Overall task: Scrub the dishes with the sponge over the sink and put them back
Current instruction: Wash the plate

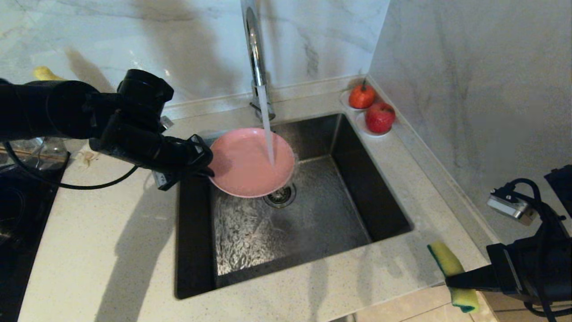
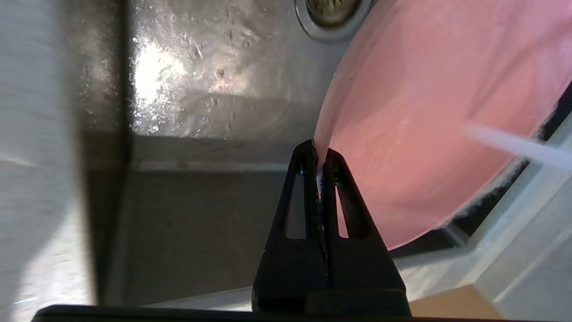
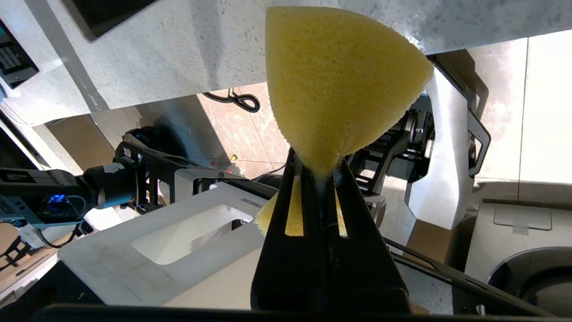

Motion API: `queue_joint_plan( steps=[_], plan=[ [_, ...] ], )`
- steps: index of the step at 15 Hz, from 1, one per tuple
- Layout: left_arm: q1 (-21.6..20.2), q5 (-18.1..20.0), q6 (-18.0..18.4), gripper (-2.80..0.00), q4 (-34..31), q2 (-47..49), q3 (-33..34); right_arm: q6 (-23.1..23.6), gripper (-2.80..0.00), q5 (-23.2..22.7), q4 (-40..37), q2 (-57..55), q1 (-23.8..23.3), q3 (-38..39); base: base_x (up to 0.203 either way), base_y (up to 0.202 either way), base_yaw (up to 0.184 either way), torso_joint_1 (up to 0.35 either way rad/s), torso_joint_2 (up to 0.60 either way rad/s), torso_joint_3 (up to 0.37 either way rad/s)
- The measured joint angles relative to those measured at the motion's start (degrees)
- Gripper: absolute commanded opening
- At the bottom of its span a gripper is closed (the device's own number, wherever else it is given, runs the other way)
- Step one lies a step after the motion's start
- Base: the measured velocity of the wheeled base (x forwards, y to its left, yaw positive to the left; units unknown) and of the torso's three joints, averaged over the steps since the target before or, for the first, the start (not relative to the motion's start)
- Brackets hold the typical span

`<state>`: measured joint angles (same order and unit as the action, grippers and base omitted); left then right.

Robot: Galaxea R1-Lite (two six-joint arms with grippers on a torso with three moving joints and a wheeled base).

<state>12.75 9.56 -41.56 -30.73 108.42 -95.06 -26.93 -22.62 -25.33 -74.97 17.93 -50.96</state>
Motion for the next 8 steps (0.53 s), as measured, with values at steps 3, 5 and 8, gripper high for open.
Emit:
queue_joint_plan(
  steps=[3, 5, 8],
  plan=[
    [3.64, -0.16, 0.01, -2.80, 0.37, 1.68, 0.24, 0.11, -2.80, -0.01, 0.00, 0.00, 0.01, 0.20, 0.000, 0.000, 0.000, 0.000, 0.00, 0.000],
    [5.99, -0.84, -0.01, -2.80, 1.54, 2.95, 0.24, 0.18, -2.80, -0.01, 0.01, 0.06, 0.06, 0.56, 0.000, 0.000, 0.000, 0.000, 0.00, 0.000],
    [8.71, -2.79, -0.01, -2.80, 3.63, 4.12, 2.27, 0.86, -2.80, -0.07, -0.01, 0.17, 0.37, 0.72, 0.000, 0.000, 0.000, 0.000, 0.00, 0.000]
  ],
)
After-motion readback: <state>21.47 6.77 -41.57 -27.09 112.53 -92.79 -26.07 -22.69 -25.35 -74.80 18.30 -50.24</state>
